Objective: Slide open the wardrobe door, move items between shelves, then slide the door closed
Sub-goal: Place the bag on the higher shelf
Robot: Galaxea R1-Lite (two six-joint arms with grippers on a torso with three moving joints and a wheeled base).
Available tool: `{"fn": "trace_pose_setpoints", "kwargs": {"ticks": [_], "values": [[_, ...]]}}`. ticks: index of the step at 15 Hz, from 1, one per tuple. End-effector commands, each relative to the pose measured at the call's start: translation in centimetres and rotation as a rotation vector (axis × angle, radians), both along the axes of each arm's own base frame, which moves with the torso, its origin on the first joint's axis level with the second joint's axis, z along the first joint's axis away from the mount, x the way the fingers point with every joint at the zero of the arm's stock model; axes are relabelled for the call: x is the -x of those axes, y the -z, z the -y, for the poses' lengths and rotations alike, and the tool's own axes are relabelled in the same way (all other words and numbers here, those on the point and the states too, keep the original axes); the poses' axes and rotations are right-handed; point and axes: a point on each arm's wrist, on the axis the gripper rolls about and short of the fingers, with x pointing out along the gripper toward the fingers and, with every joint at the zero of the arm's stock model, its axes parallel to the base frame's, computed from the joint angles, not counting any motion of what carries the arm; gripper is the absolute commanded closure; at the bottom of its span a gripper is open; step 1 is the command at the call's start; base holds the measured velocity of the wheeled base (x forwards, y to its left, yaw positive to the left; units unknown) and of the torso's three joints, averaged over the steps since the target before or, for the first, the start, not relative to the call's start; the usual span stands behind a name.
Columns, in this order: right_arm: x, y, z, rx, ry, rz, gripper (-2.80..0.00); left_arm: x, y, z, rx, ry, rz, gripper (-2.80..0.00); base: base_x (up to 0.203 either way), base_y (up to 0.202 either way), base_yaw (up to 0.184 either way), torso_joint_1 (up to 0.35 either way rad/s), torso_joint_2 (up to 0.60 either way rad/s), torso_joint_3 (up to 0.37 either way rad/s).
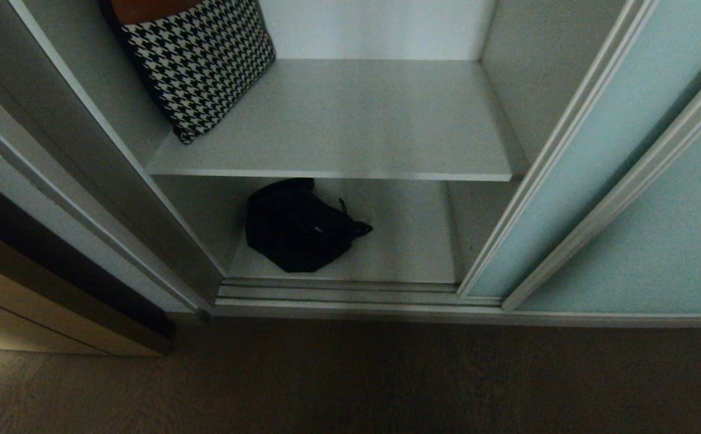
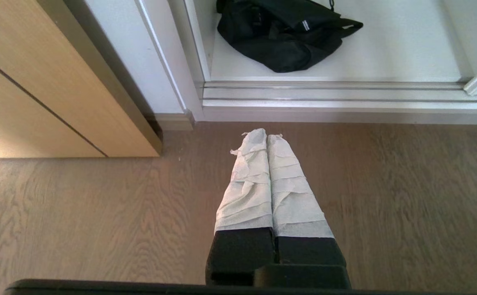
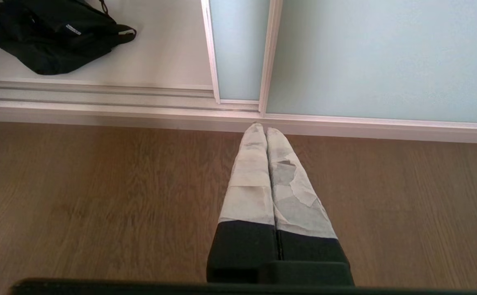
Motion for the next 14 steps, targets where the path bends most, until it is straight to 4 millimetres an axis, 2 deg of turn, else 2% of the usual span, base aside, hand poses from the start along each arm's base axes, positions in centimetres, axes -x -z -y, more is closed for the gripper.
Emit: {"fn": "trace_pose_setpoints", "kwargs": {"ticks": [1,14], "values": [[-0.01,0.03,0.00,0.000,0.000,-0.001,0.00,-0.03,0.01,0.00,-0.001,0.000,-0.005,0.00,0.000,0.000,0.000,0.000,0.00,0.000],[0.00,0.00,0.00,-0.001,0.000,0.000,0.00,-0.03,-0.02,-0.01,0.002,-0.004,-0.002,0.00,0.000,0.000,0.000,0.000,0.00,0.000]]}}
